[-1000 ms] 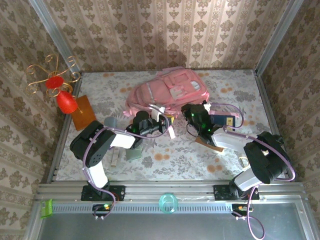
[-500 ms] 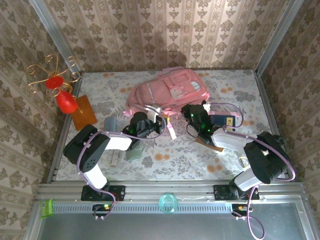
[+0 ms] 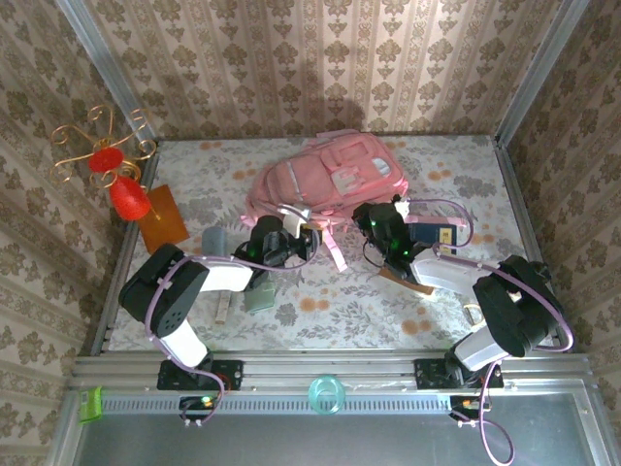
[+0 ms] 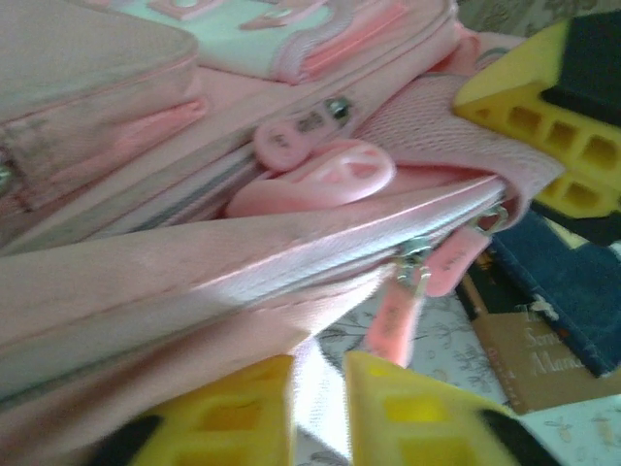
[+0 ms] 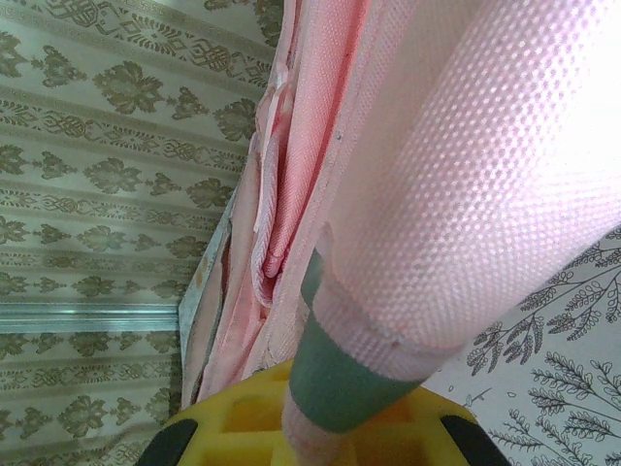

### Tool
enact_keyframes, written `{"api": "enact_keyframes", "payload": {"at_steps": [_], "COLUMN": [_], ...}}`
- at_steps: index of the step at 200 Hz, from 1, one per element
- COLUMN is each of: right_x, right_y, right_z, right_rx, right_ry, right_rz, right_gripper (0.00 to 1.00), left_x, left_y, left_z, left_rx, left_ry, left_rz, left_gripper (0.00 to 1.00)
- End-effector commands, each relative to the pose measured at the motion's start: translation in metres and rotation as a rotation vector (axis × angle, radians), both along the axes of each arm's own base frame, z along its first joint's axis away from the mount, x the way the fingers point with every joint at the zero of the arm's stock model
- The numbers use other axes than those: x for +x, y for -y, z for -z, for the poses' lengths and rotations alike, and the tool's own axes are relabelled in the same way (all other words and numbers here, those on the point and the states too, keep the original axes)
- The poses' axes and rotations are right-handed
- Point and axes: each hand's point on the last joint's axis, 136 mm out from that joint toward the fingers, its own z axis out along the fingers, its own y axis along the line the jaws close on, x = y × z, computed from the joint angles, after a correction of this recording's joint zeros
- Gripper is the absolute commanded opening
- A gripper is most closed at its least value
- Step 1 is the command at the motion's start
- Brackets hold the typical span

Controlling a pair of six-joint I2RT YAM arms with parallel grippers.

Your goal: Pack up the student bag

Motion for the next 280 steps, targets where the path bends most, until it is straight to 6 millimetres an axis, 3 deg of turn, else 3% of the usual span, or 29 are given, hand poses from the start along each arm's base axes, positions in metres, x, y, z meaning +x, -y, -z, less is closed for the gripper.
{"api": "enact_keyframes", "payload": {"at_steps": [1, 35, 93, 225, 280], "right_x": [0.013, 0.014, 0.014, 0.014, 0.014], "right_y": [0.001, -0.001, -0.002, -0.008, -0.01], "right_z": [-0.036, -0.038, -0.04, -0.042, -0.042], "right_rx": [0.014, 0.011, 0.013, 0.03, 0.036], "right_ry": [0.107, 0.11, 0.11, 0.109, 0.107], "right_rz": [0.038, 0.044, 0.05, 0.04, 0.035], "right_gripper": [0.0, 0.0, 0.0, 0.0, 0.0], "left_x": [-0.002, -0.01, 0.002, 0.02, 0.027], "left_y": [0.012, 0.019, 0.011, 0.03, 0.03], "left_z": [-0.021, -0.023, -0.005, 0.0, 0.006], "left_rx": [-0.114, -0.062, 0.119, 0.165, 0.173], "left_ry": [-0.026, -0.025, -0.149, -0.164, -0.152], "left_rz": [0.027, -0.019, -0.22, -0.232, -0.251], "left_gripper": [0.29, 0.33, 0.33, 0.29, 0.21]}}
